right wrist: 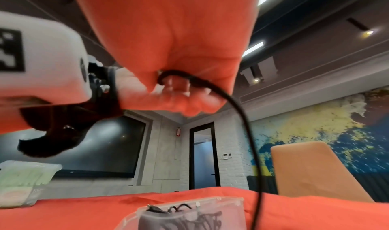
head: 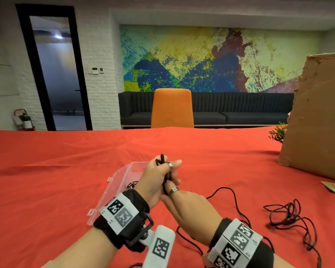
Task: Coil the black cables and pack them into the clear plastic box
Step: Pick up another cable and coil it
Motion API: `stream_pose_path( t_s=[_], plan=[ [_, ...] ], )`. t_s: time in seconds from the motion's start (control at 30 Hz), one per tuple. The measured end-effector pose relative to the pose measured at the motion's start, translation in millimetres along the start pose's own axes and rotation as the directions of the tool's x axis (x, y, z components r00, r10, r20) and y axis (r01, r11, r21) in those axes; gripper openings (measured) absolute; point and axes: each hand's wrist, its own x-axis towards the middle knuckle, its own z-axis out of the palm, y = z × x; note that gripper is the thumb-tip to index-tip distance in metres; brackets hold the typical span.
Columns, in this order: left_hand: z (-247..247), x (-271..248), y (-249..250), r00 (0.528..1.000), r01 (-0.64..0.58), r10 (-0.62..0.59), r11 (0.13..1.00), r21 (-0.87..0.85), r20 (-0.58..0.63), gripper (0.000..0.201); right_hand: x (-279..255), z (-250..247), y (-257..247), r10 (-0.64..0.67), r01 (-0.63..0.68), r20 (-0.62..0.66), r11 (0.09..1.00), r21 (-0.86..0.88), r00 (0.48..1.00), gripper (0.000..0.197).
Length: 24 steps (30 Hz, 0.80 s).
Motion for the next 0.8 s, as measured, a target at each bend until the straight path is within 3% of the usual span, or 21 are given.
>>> stream_pose_path(
  t_s=[0.07,0.13,0.2,0.33,0.53,0.7,0.8],
  plan=[
    [-7,1,9,1.0,0.004,-0.005,0.999,-0.052,-0.004,0.021,-6,-3,8,-0.036,0.03,0.09,0.997,0.068,0.995,0.034],
    [-14,-1,17,0.999,0.039,-0.039,0.999,-0.026,0.028,0.008,-13,-6,27,0.017,-0.042,0.158,0.987,0.153,0.987,0.046],
    [-20,-2,20,0.992,0.09,-0.095,0.994,0.064,0.079,0.011,-17,-10,44,0.074,-0.106,0.162,0.973,0.205,0.984,0.054],
    [-22,-4,17,0.977,0.145,-0.189,0.93,0.338,0.099,0.024,-12,-24,54,0.113,-0.12,0.059,0.985,0.127,0.992,0.043],
    [-21,-7,8,0.928,0.118,-0.286,0.833,0.541,0.239,0.03,4,-35,33,0.056,-0.06,-0.105,0.998,-0.034,0.993,0.032],
    [-25,-11,2,0.818,0.222,-0.432,0.846,0.484,0.38,0.035,12,-37,28,0.066,-0.074,-0.101,0.994,-0.078,0.993,0.036],
    [-29,-13,2,0.754,0.273,-0.53,0.79,0.549,0.387,0.032,15,-41,34,0.082,-0.087,-0.058,0.992,-0.093,0.995,0.038]
  ],
)
